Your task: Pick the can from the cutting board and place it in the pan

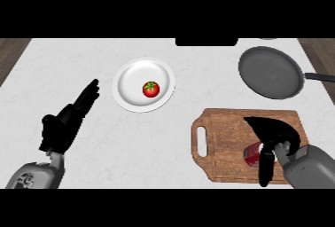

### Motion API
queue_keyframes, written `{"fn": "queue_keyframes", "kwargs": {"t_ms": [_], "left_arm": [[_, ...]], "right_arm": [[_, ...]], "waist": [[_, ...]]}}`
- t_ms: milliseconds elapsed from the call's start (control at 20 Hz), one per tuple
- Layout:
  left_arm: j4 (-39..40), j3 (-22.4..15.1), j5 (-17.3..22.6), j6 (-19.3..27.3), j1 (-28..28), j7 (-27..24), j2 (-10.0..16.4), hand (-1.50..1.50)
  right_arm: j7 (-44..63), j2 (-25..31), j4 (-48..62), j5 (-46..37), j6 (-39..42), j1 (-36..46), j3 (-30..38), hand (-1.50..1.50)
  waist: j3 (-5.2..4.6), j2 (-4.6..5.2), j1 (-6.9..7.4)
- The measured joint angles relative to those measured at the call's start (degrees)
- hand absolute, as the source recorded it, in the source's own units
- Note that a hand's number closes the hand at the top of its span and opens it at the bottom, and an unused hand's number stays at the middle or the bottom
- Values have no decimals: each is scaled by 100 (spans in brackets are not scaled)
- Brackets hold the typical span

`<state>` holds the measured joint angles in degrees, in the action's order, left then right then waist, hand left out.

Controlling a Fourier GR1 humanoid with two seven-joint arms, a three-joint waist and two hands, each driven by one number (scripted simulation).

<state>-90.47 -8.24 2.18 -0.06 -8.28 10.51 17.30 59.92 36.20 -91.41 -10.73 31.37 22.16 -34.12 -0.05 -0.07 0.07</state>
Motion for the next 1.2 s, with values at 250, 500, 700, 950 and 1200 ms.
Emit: {"fn": "queue_keyframes", "kwargs": {"t_ms": [250, 500, 700, 950, 1200], "left_arm": [[-17, 29, -82, -17, 61, -31, -103, 0], [115, 148, -119, -148, 47, -128, -131, 0], [-14, 179, -167, -195, 39, -11, -204, 0], [-257, 299, -177, -310, 72, 201, -200, 0], [-60, 404, -300, -373, -80, 156, -305, 0]], "right_arm": [[-83, -204, 135, -434, -26, -216, -18, -150], [-230, -400, 275, -662, 91, -319, 110, 150], [-577, -560, 525, -939, 331, -367, 81, 150], [-874, -613, 486, -1165, 582, -556, 238, 150], [-1054, -708, 346, -1571, 679, -799, 395, 150]], "waist": [[1, 2, 0], [3, 5, 0], [0, 1, 11], [-10, -13, 11], [-10, -12, -2]]}}
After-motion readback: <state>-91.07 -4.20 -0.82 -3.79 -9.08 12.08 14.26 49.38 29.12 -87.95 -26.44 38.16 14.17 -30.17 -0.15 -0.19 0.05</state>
